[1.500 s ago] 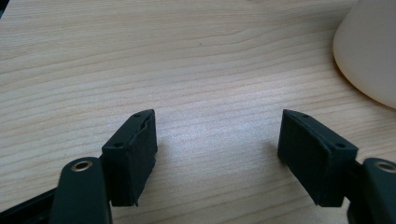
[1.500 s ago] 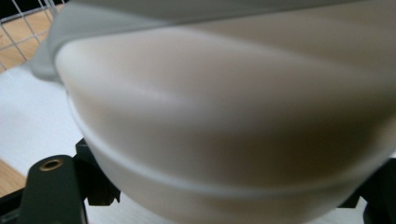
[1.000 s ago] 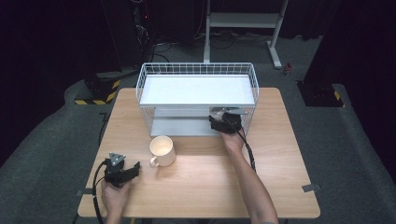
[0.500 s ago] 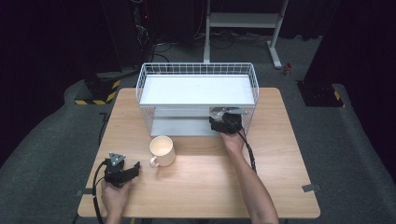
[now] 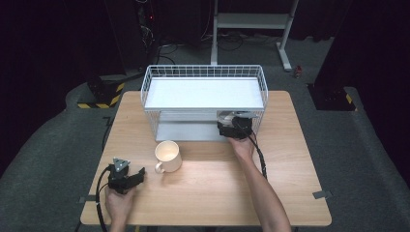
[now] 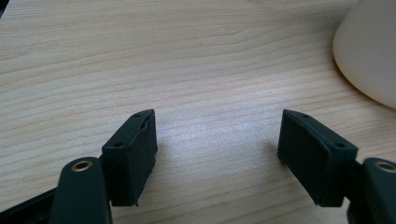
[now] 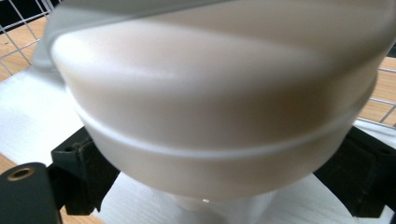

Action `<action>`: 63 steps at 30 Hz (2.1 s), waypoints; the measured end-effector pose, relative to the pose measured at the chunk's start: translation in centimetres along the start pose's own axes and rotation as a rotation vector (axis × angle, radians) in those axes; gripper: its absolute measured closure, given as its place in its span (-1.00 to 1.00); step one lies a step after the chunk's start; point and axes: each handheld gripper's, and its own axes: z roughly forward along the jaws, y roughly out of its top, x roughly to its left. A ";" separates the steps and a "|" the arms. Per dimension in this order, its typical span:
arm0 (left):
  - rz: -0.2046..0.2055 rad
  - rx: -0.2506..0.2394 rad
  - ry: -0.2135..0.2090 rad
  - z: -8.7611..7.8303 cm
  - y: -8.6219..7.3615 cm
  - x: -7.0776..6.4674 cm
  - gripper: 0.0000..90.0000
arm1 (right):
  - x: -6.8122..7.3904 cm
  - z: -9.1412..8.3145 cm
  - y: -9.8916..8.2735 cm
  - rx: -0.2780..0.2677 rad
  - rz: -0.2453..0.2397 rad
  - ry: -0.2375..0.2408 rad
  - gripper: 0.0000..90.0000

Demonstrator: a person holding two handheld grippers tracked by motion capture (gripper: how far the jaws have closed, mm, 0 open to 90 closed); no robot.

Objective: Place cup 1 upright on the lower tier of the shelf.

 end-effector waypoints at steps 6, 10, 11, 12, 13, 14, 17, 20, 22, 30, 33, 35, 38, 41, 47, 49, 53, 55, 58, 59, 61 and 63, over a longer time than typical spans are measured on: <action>0.000 0.000 0.000 0.0 0.0 0.0 -0.36 | 0.1 -0.3 0.1 0.007 0.001 0.008 -0.80; 0.000 0.000 0.000 0.0 0.0 0.0 -0.36 | 0.3 -0.5 0.2 0.009 -0.007 0.014 -0.80; -0.001 0.000 0.000 0.0 0.0 0.0 -0.36 | 0.3 -0.6 0.2 0.010 -0.009 0.010 -0.80; -0.001 0.000 0.000 0.0 0.0 0.0 -0.36 | 0.3 -0.6 0.2 0.010 -0.009 0.010 -0.80; 0.000 0.000 0.000 0.0 0.0 0.0 -0.36 | 0.4 -0.6 0.2 0.012 -0.010 0.012 -0.80; -0.001 0.000 0.000 0.0 0.0 0.0 -0.36 | 0.3 -0.6 0.2 0.015 -0.002 0.014 -0.80; -0.001 0.000 0.000 0.0 0.0 0.0 -0.36 | 0.4 -0.6 0.1 0.023 0.007 0.014 -0.80; -0.001 0.000 0.000 0.0 0.0 0.0 -0.36 | 0.5 -0.7 0.1 0.023 0.002 0.012 -0.80; -0.001 0.000 0.000 0.0 0.0 0.0 -0.36 | 0.5 -1.0 0.3 0.026 0.013 0.006 -0.80; -0.001 0.000 0.000 0.0 0.0 0.0 -0.36 | 0.3 -1.9 0.1 0.007 0.014 0.000 -0.80; -0.001 -0.001 0.000 0.0 0.0 0.0 -0.36 | 0.2 -2.3 -0.1 0.006 0.023 0.003 -0.80; -0.001 0.000 0.000 0.0 0.0 0.0 -0.36 | 0.1 -2.4 -0.1 0.005 0.020 0.004 -0.80; -0.001 0.000 0.000 0.0 0.0 0.0 -0.36 | 0.1 -2.7 -0.2 0.003 0.025 0.003 -0.80; -0.001 0.000 0.000 0.0 0.0 0.0 -0.36 | 0.0 -3.0 -0.3 -0.002 0.037 0.008 -0.80; -0.001 0.000 0.000 0.0 0.0 0.0 -0.36 | 0.4 -4.1 -0.1 -0.015 0.013 0.030 -0.79; -0.001 0.000 0.000 0.0 0.0 0.0 -0.36 | 0.5 -4.3 -0.1 -0.018 0.018 0.035 -0.79; -0.001 0.000 0.000 0.0 0.0 0.0 -0.36 | 0.6 -4.9 -0.1 -0.016 0.031 0.062 -0.79; -0.001 0.000 0.000 0.0 0.0 0.0 -0.36 | 0.7 -5.3 0.0 -0.020 0.034 0.073 -0.79; -0.001 0.000 0.000 0.0 0.0 0.0 -0.36 | 0.8 -5.6 0.2 -0.029 0.033 0.082 -0.79; -0.001 0.000 0.000 0.0 0.0 0.0 -0.36 | 0.8 -5.8 0.2 -0.031 0.033 0.085 -0.78; -0.001 0.000 0.000 0.0 0.0 0.0 -0.36 | 0.9 -6.3 0.3 -0.033 0.043 0.107 -0.76; -0.001 0.000 0.000 0.0 0.0 0.0 -0.36 | 0.8 -6.4 0.3 -0.033 0.046 0.113 -0.76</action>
